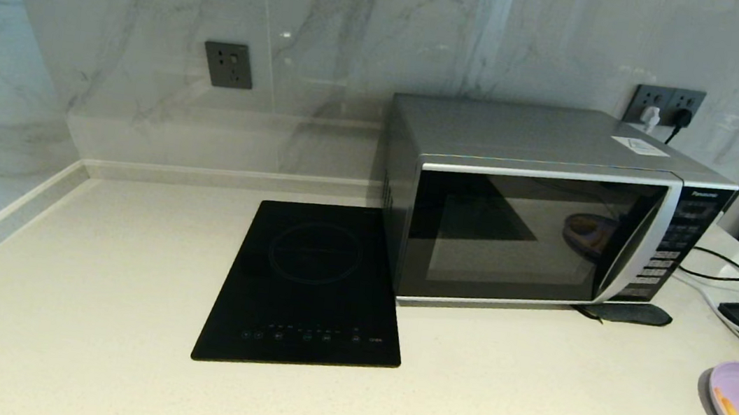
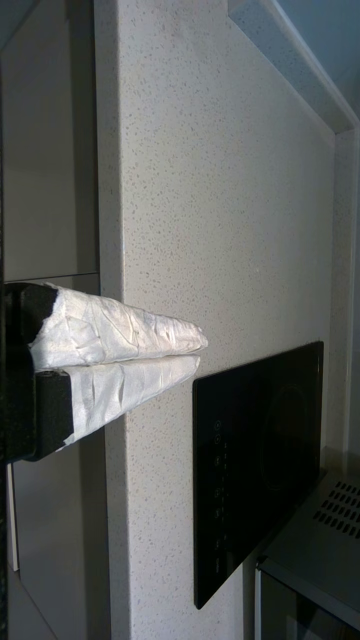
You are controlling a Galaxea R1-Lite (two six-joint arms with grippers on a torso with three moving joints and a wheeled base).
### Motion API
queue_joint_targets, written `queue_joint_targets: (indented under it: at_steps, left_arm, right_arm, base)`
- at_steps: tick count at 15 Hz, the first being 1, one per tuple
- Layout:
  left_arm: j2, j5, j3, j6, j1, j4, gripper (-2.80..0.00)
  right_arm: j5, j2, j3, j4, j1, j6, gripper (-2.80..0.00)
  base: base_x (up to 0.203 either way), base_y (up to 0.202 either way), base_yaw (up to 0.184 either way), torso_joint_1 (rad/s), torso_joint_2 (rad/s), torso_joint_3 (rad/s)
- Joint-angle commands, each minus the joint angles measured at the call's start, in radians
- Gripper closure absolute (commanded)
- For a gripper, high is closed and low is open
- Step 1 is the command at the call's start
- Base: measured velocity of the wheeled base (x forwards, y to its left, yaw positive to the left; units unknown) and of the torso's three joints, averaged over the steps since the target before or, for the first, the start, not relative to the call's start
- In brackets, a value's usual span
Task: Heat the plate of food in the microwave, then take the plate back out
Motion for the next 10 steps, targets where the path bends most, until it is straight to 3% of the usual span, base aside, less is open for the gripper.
queue_joint_targets:
  at_steps: [1,2,10]
  left_arm:
    - [0.002,0.000,0.000,-0.001,0.000,0.000,0.00]
    - [0.002,0.000,0.000,-0.001,0.000,0.000,0.00]
    - [0.002,0.000,0.000,-0.001,0.000,0.000,0.00]
  right_arm:
    - [0.023,0.003,0.046,-0.021,0.000,0.005,0.00]
    - [0.029,0.003,0.058,-0.068,0.000,0.007,0.00]
    - [0.026,0.003,0.059,-0.067,0.000,0.024,0.00]
  base:
    - [0.000,0.000,0.000,0.000,0.00,0.000]
    - [0.000,0.000,0.000,0.000,0.00,0.000]
    - [0.000,0.000,0.000,0.000,0.00,0.000]
